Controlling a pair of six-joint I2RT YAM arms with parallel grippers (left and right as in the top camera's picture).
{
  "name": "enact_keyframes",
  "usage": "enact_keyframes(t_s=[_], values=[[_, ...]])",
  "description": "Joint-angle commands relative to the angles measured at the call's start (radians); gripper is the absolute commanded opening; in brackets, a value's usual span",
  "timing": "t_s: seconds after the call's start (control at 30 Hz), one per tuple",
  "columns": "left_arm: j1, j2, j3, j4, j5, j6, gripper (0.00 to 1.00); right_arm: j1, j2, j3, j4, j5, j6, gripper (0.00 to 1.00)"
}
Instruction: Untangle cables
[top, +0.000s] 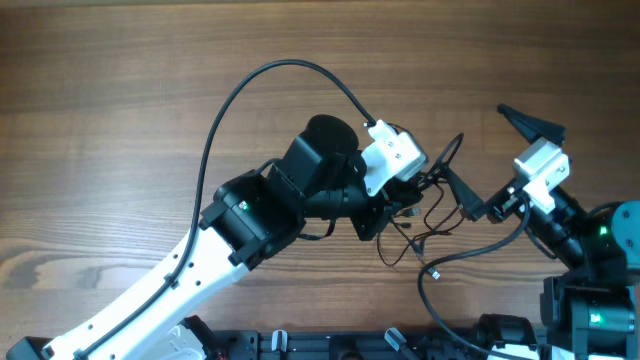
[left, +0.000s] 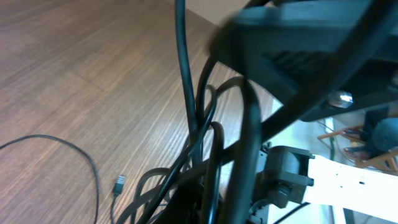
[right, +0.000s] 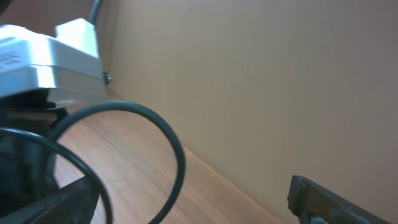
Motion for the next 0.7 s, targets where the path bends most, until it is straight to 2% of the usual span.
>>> enact_keyframes(t_s=[0.0, 0.1, 0.2, 0.33, 0.4, 0.47, 0.67], values=[[-0.019, -0.002, 0.0, 0.014, 0.066, 0.016, 0.04, 0.0, 0.028, 0.011, 0.022, 0.018, 0.057, 1.0], [-0.05, -0.002, 0.0, 0.018, 0.066, 0.041, 0.04, 0.0, 0.039, 0.011, 0.06, 0.018, 0.086, 1.0], [-0.097, 0.005, 0.0, 0.025, 0.066, 0.095, 0.04, 0.0, 0.04, 0.011, 0.173, 0.03, 0.163, 1.0], [-0.111, 0.012, 0.0, 0.029, 0.066, 0.095, 0.04, 0.0, 0.04, 0.011, 0.201, 0.279, 0.37, 1.0], [-0.113, 0.013, 0.0, 0.019, 0.066, 0.095, 0.04, 0.0, 0.04, 0.011, 0.203, 0.505, 0.533, 1.0], [-0.113, 0.013, 0.0, -0.013, 0.054, 0.095, 0.04, 0.0, 0.04, 0.011, 0.211, 0.622, 0.631, 1.0], [-0.113, 0.013, 0.0, -0.189, -0.221, 0.095, 0.04, 0.0, 0.04, 0.011, 0.267, 0.701, 0.659, 1.0]])
